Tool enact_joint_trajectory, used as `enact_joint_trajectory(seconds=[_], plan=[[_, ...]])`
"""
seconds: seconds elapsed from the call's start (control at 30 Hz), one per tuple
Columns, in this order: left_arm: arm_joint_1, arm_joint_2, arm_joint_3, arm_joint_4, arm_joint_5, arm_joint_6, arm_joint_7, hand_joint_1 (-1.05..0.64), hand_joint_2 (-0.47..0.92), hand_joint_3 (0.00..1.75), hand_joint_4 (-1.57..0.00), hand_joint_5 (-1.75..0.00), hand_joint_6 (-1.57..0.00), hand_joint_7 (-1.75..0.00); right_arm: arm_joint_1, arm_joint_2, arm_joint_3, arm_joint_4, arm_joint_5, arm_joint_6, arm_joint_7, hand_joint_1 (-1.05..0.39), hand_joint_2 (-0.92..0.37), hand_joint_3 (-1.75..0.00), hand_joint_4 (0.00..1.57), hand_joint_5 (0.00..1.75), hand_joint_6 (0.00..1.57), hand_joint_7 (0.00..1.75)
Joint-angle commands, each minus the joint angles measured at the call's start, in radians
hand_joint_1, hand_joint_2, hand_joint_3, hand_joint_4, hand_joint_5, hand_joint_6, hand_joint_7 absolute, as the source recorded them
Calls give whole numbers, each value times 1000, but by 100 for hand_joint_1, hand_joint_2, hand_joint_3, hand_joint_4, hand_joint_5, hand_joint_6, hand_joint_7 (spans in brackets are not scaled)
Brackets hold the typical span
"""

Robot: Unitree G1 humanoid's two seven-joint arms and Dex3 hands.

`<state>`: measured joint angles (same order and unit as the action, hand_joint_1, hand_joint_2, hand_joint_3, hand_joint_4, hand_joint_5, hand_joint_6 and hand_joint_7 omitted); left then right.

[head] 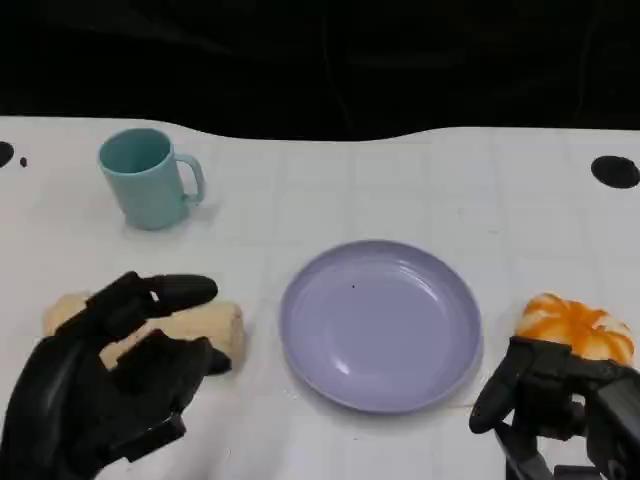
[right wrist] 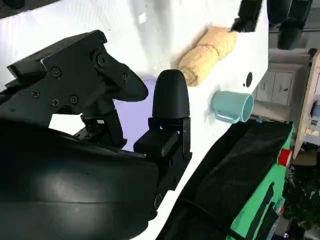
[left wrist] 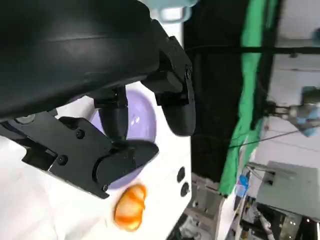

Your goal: Grasp the towel on the left side of the plate with the left hand and place it into the plate.

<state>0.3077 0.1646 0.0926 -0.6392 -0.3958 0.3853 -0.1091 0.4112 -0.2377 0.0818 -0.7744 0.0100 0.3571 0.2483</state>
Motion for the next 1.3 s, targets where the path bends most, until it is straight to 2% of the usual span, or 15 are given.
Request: enact_joint_trajectory(seconds=[0.03,0.13,0.23,0.33,0.4,0.5,0.6,0.7,0.9,0.97,1.1,1.3], plan=[[20,41,-25,68,161,-174,-36,-35,92,20,-28,-87,-39,-36,1,-1,15,-16,-9,8,-11,-4,-57,-110,73,171,66,142],[20,54,-33,101,256,-262,-35,-40,92,8,-18,-80,-36,-22,1,-1,26,-20,-16,9,-18,-4,-57,-110,72,170,66,142],[23,67,-45,117,358,-325,-21,-46,92,4,-11,-75,-34,-15,2,-4,31,-25,-26,13,-20,-4,-56,-111,73,170,66,142],[24,81,-69,95,502,-358,4,-44,90,1,-10,-70,-32,-10,4,-7,29,-30,-21,11,-14,-5,-55,-111,73,170,65,141],[15,96,-83,73,585,-361,5,-42,89,0,-6,-70,-30,-7,6,-4,25,-31,-14,14,-12,-5,-56,-110,73,170,65,141],[-16,133,-99,41,707,-331,-14,-41,87,0,-1,-79,-27,-4,4,-6,17,-23,-5,11,-8,-6,-56,-109,73,170,65,140],[-69,203,-121,14,884,-258,-70,-53,89,1,0,-78,-32,-5,2,-7,10,-15,3,10,-7,-5,-57,-108,74,170,66,140],[-141,251,-154,23,1017,-195,-132,-57,88,0,-4,-69,-37,-4,1,-7,6,-5,8,3,-3,-5,-58,-108,74,170,66,139],[-270,309,-240,113,1211,-135,-246,-57,87,0,-11,-66,-36,-2,6,-10,12,-8,-2,0,-8,-5,-57,-107,74,169,66,140],[-302,317,-273,151,1274,-125,-271,-56,86,0,-15,-60,-36,-1,9,-9,15,-10,-3,-2,-10,-5,-57,-107,74,169,66,140],[-370,318,-335,255,1403,-111,-287,-54,84,0,-31,-38,-37,0,12,-8,18,-14,-4,-2,-12,-6,-58,-107,74,170,66,140],[-481,303,-394,450,1453,-111,-299,-53,83,0,-43,-26,-39,-1,14,-7,22,-16,-5,-5,-14,-6,-58,-106,74,170,66,139]])
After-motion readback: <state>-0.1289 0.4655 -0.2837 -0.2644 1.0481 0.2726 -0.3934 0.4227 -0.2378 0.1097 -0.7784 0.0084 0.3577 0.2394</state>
